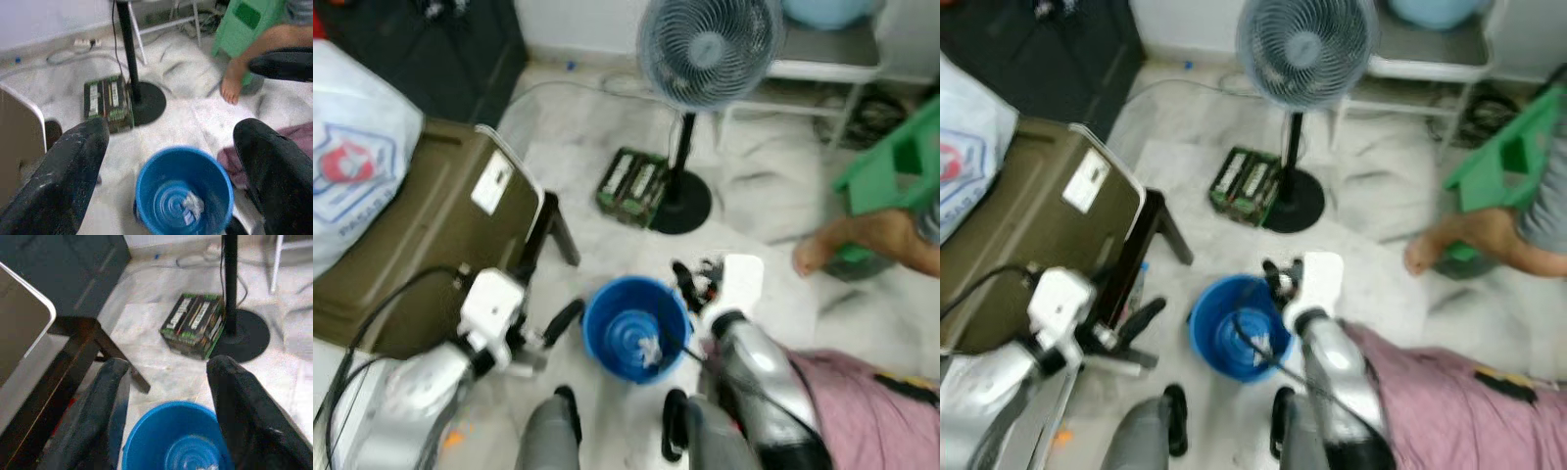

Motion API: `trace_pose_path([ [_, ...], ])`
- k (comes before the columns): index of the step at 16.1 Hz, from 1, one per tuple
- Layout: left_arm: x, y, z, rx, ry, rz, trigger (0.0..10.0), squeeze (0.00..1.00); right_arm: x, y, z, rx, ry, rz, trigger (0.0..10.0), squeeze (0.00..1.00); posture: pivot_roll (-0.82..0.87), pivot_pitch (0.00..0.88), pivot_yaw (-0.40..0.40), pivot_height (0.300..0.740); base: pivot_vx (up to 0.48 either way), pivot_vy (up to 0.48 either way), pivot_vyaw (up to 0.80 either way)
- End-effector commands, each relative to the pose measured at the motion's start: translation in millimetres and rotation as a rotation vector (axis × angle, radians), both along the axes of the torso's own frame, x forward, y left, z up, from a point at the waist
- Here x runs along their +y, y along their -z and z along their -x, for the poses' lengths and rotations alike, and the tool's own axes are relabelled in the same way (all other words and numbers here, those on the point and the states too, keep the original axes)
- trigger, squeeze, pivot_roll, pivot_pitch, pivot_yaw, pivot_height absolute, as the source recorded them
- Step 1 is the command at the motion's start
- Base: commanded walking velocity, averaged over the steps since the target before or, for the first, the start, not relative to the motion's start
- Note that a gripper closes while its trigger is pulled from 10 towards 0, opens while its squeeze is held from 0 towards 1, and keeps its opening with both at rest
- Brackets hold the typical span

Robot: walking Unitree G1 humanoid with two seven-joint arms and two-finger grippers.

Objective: Clean up the room

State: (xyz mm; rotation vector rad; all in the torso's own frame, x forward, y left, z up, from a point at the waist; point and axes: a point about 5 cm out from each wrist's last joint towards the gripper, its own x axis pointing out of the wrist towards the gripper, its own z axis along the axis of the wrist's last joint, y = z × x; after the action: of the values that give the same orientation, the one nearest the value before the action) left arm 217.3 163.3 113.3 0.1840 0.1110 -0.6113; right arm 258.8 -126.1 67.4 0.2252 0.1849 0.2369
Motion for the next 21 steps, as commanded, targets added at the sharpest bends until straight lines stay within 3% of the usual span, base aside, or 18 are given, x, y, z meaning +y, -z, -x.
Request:
trace_pose_path([
  [1,4.4,10,-1.9,0.026,-0.048,-0.032,10.0,0.0,0.5,-9,7.1,-0.025,-0.021,-0.04,10.0,1.0,0.05,0.154,0.025,0.74,0.0,0.0,0.0],
  [3,2.8,17,-18.7,0.003,-0.099,-0.062,10.0,0.0,-24.4,-22,32.9,-0.016,0.0,-0.039,10.0,1.0,-0.01,0.102,0.036,0.74,0.0,0.0,0.0],
  [5,0.0,19,-27.8,-0.027,-0.13,-0.058,10.0,0.0,-40.2,-19,45.2,-0.008,0.033,0.0,10.0,1.0,-0.03,0.079,0.04,0.74,0.0,0.0,0.0],
  [7,7.8,21,-30.0,-0.051,-0.231,-0.027,10.0,0.0,-49.4,-18,56.1,-0.015,0.085,0.013,10.0,1.0,-0.05,0.045,0.037,0.74,0.0,0.0,0.0],
  [9,19.9,27,-27.6,-0.067,-0.337,-0.02,10.0,0.0,-52.0,-20,56.4,-0.019,0.111,0.048,10.0,1.0,-0.07,0.004,0.031,0.74,0.0,0.0,0.0],
  [10,23.7,29,-27.4,-0.067,-0.385,0.007,10.0,0.0,-52.8,-21,54.3,-0.027,0.107,0.071,10.0,0.37,-0.07,0.0,0.02,0.74,0.0,0.0,0.8],
  [11,24.0,29,-27.3,-0.067,-0.393,0.013,10.0,0.0,-53.2,-22,52.9,-0.033,0.106,0.085,10.0,0.0,-0.07,0.0,0.018,0.74,0.0,0.0,0.8],
  [13,28.1,31,-27.7,-0.085,-0.459,0.019,10.0,0.0,-49.3,-26,48.9,-0.063,0.08,0.114,10.0,0.0,-0.07,0.0,0.033,0.74,0.0,0.0,0.8],
  [17,23.2,30,-29.5,-0.103,-0.417,-0.005,10.0,0.0,-47.3,-29,41.6,-0.078,0.081,0.105,10.0,0.0,-0.06,0.0,0.02,0.74,0.0,0.0,0.8],
  [19,31.7,30,-32.7,-0.115,-0.453,-0.009,10.0,0.0,-43.6,-32,35.5,-0.097,0.043,0.134,10.0,0.0,-0.07,0.001,0.003,0.74,0.0,0.0,0.8],
  [21,30.2,31,-32.4,-0.115,-0.45,-0.004,10.0,0.0,-48.7,-34,33.9,-0.098,0.058,0.124,10.0,0.0,-0.07,0.005,0.005,0.74,0.0,0.0,0.8],
])
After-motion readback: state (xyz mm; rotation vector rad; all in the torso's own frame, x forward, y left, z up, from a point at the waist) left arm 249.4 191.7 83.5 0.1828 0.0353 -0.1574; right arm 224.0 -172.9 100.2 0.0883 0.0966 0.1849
